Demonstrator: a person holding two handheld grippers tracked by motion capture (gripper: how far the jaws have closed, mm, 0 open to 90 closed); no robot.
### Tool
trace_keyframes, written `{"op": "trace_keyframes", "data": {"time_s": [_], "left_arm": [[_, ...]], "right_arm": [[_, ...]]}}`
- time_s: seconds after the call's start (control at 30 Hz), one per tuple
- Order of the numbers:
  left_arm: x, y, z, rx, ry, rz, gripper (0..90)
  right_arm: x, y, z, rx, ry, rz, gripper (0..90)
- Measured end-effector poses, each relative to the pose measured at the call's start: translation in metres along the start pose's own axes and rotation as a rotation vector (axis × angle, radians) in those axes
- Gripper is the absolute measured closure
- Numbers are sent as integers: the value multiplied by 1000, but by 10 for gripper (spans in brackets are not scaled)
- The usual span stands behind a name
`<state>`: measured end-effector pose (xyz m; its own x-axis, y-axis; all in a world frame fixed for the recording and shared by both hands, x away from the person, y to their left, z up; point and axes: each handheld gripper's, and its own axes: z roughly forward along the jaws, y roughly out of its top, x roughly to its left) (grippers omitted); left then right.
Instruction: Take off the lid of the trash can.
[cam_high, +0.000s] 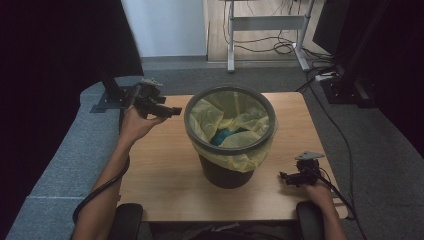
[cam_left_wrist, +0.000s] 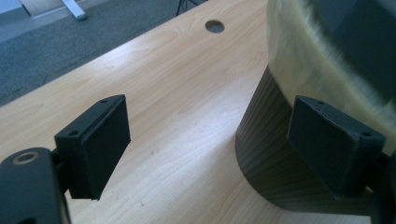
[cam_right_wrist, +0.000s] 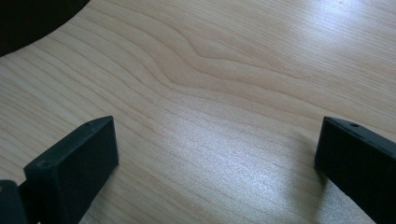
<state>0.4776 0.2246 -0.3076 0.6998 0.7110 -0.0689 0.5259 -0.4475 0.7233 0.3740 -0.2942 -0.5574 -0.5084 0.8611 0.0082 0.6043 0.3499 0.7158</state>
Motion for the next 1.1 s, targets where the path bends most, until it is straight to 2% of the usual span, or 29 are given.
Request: {"op": "trace_keyframes", "data": {"time_s": [0.3, 0.47, 0.83, 0.93, 1.1], "left_arm": [[-6, 28, -12, -15, 3, 17, 140], [-11, 41, -15, -21, -13, 23, 156], [-26, 62, -2, 2, 6, 38, 270], [-29, 66, 2, 4, -17, 35, 301], [-37, 70, 10, 24, -5, 60, 312]], "right_arm": [[0, 0, 0, -1, 1, 0, 0], [0, 0, 0, -1, 0, 1, 0], [0, 0, 0, -2, -1, 1, 0], [1, 0, 0, -2, 0, 1, 0], [1, 0, 0, -2, 0, -1, 0]]}}
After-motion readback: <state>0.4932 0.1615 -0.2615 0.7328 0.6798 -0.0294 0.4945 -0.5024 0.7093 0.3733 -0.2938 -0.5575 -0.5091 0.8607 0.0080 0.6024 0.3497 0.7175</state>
